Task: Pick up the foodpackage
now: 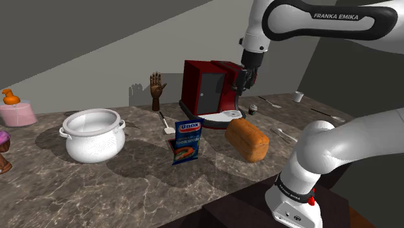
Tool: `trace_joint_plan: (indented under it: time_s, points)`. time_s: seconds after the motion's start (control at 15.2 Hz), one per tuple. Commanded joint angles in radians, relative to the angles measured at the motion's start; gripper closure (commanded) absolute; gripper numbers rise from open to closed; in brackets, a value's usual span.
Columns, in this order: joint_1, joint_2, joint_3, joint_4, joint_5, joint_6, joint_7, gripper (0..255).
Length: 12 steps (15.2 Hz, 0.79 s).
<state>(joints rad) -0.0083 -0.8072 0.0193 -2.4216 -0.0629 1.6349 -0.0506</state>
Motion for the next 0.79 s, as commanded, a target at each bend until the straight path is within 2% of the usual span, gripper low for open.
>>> trace_joint_plan:
  time_s: [0.0,0.4,0.73]
  points:
    - [0.0,0.0,0.0,0.0,0.0,0.0,0.0,0]
    - [0.112,0.146,-0.08,-0.055,0.006,0.216,-0.279,0]
    - [0.211,0.288,-0.134,-0.068,0.038,0.374,-0.52,0]
